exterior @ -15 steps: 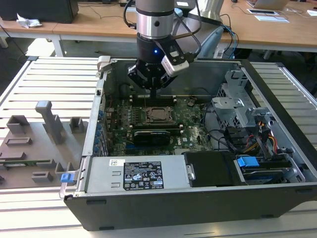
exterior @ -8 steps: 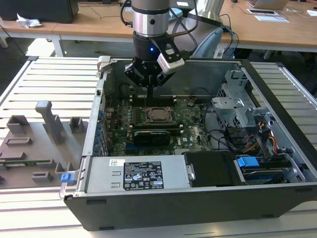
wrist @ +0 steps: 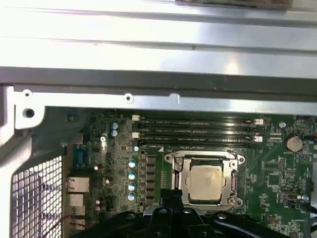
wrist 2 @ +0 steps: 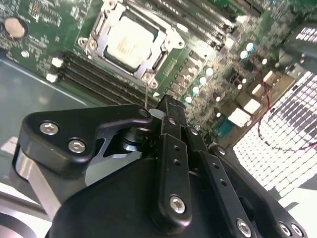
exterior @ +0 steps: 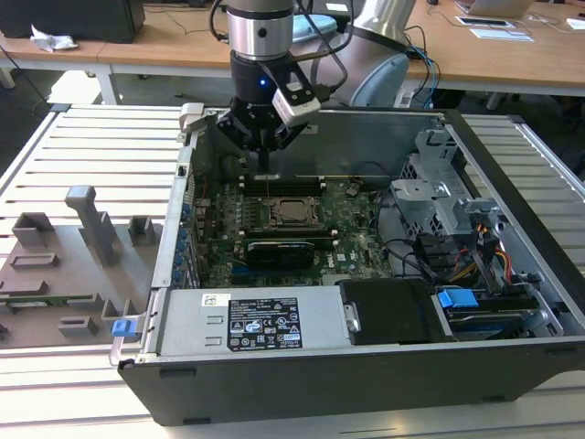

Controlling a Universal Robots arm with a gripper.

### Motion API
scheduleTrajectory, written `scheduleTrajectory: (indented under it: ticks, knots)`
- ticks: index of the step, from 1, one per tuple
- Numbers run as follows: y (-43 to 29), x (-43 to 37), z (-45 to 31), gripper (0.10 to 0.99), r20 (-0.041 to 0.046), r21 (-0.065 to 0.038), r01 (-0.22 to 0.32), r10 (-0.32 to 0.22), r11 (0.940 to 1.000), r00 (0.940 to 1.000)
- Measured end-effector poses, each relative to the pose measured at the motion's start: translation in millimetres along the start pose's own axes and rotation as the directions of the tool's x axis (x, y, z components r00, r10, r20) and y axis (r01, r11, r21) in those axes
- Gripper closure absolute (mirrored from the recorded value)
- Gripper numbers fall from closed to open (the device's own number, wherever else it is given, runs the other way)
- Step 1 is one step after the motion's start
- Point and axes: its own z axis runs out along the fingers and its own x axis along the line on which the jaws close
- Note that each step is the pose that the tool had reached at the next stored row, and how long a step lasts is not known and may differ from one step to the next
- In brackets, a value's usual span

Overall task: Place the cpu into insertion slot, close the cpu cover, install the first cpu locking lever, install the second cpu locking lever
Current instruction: 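Install the first cpu locking lever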

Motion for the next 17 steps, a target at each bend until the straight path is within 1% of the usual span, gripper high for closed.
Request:
scheduleTrajectory:
  ticks: [2,4,6,8,9,12,15,17]
  knots:
    - [4.5,2.0,0.5,0.98,0.0,0.0,0.0,0.0,1.0,1.0]
    - [10.6,3.8,1.8,0.98,0.0,0.0,0.0,0.0,1.0,1.0]
    - [13.3,4.1,3.8,0.98,0.0001,0.0,0.0,0.0,1.0,1.0]
    - [16.3,4.2,8.7,0.98,0.0001,-0.001,0.0,0.0,1.0,1.0]
    - [19.1,4.2,12.2,0.98,0.0,0.0,0.0,0.0,1.0,1.0]
    - [23.4,4.3,16.4,0.98,0.0,0.0,0.0,0.0,1.0,1.0]
    - [24.5,3.6,19.3,0.98,0.0,0.0,0.0,0.0,1.0,1.0]
    - [24.7,1.1,19.7,0.98,0.0,0.0,0.0,0.0,1.0,1.0]
